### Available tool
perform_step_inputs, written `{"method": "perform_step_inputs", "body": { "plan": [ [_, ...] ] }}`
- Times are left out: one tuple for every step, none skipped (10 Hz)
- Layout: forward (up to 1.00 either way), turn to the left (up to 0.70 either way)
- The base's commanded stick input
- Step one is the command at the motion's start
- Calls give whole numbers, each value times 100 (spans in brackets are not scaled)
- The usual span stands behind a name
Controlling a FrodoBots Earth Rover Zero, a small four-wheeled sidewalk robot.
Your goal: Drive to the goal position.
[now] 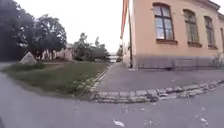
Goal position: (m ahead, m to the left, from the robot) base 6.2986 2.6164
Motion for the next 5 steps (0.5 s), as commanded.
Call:
{"method": "perform_step_inputs", "body": {
  "plan": [
    [44,2],
    [44,2],
    [44,2],
    [44,2],
    [44,2]
  ]
}}
